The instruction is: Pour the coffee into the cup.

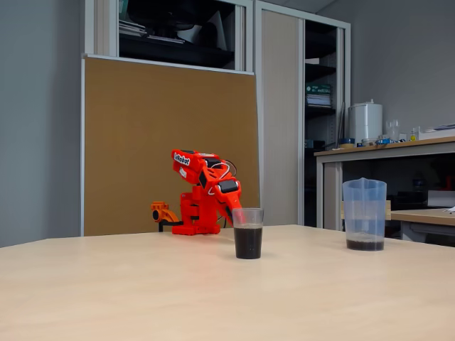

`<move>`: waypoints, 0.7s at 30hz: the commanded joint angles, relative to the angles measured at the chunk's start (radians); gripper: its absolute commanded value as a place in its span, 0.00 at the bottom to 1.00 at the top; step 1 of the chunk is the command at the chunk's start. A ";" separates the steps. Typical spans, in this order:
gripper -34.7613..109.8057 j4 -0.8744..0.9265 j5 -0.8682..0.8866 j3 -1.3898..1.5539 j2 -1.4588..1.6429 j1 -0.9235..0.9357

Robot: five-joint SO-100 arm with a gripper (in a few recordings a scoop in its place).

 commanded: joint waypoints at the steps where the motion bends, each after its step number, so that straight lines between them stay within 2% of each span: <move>1: 0.24 0.121 -0.023 0.008 0.075 0.011; 15: 0.24 0.555 -0.043 0.008 0.368 0.040; 21: 0.24 0.565 -0.049 0.008 0.385 0.054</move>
